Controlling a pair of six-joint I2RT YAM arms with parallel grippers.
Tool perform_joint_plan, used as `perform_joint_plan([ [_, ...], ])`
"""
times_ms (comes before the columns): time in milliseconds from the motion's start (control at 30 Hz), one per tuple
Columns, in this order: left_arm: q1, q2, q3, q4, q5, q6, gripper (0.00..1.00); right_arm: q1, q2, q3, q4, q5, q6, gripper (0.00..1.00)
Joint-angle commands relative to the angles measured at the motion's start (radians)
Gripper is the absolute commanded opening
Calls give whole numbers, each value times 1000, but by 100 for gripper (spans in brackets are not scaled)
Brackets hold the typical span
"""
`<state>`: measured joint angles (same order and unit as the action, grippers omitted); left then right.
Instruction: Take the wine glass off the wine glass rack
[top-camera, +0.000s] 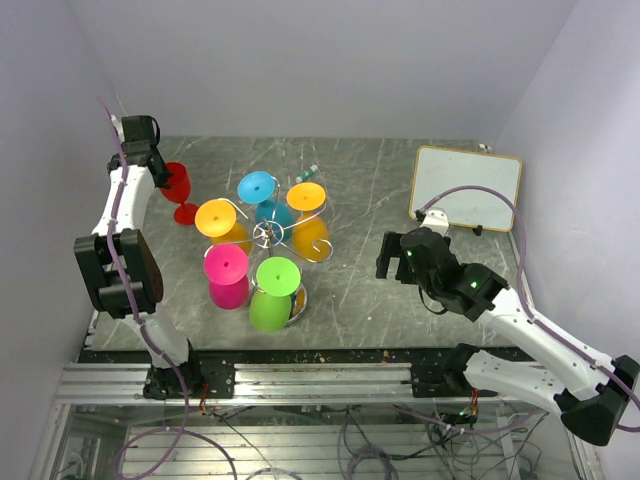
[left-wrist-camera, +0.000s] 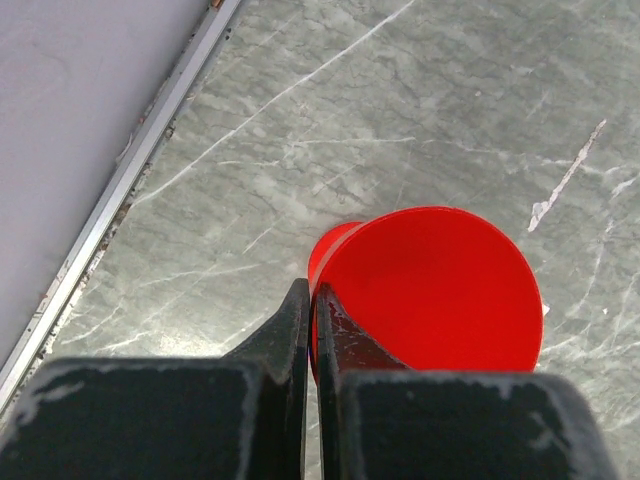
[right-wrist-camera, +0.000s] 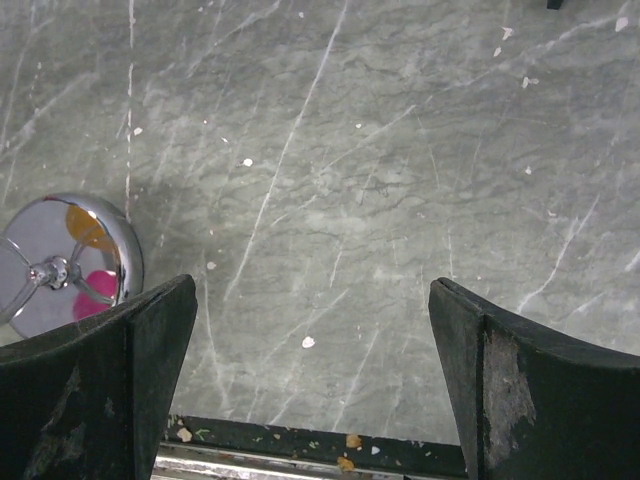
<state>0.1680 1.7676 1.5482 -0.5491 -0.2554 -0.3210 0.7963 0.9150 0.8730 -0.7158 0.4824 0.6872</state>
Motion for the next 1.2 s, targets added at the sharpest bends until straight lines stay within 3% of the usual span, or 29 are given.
perform_joint_plan([
  [0,9,12,0,87,-36,11,7,-34,-14,-18,65,-49,-20,100],
  [200,26,27,-1,91,-11,6,10,-51,-40,-24,36,-35,-14,100],
  [500,26,-1,4,65,-17,12,60,-54,-58,-44,23,-47,14,100],
  [700,24,-209,-31,75,36,14,77,-55,-67,-78,29,-58,41,100],
  [933,-21,-483,-162,212,88,41,84,-58,-36,-95,43,-90,31,100],
  [1167,-86,-594,-203,257,84,87,84,-58,1,84,0,-163,60,100],
])
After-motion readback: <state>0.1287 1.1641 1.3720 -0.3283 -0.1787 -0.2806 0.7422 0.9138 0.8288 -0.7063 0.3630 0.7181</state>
